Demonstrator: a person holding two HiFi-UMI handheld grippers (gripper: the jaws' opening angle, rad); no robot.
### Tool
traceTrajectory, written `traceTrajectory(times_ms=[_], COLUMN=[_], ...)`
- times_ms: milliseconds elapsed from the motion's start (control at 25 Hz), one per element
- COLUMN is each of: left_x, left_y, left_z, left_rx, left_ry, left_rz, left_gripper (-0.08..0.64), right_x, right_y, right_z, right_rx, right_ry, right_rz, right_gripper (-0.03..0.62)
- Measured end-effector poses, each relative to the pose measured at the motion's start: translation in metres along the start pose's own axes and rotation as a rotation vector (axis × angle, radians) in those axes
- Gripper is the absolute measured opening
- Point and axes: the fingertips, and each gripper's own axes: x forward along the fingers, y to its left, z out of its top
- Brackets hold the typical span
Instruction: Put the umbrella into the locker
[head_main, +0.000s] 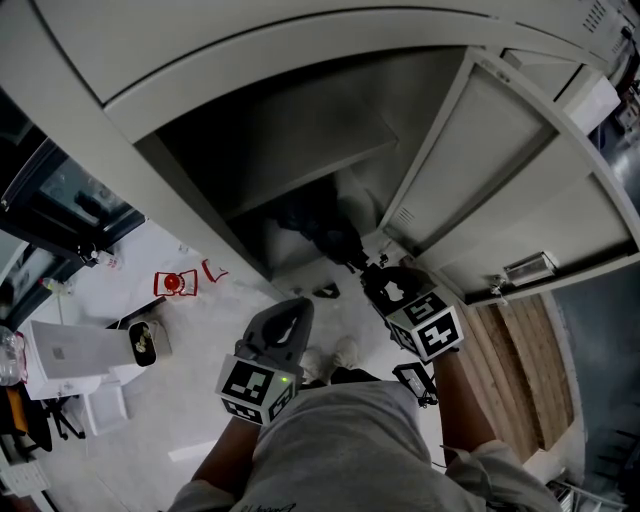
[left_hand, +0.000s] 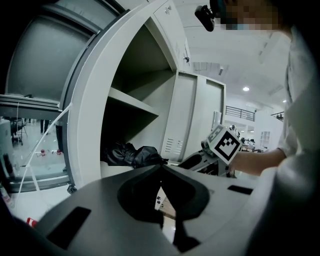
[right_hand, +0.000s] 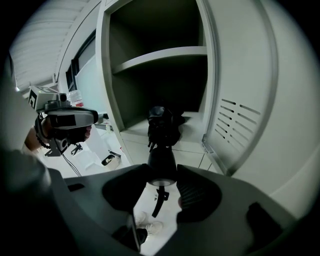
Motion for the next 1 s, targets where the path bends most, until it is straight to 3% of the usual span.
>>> traceTrajectory(times_ms=[480, 1000], left_x=[-0.003, -0.019], left_y=[0.004, 0.026], left_z=[0.001, 0.003], left_rx=[-0.011, -0.030], left_ry=[-0.011, -0.030], left_rz=[0.021, 0.100], left_gripper=[0.014, 0.014], right_x=[-0.001, 0.021], right_y=[0.002, 0.006], right_z=[0.022, 0.061], right_rx=[-0.022, -0.071], right_ry=[-0.014, -0.054], right_rz=[-0.003, 0.027], right_gripper=[0.202, 0.202])
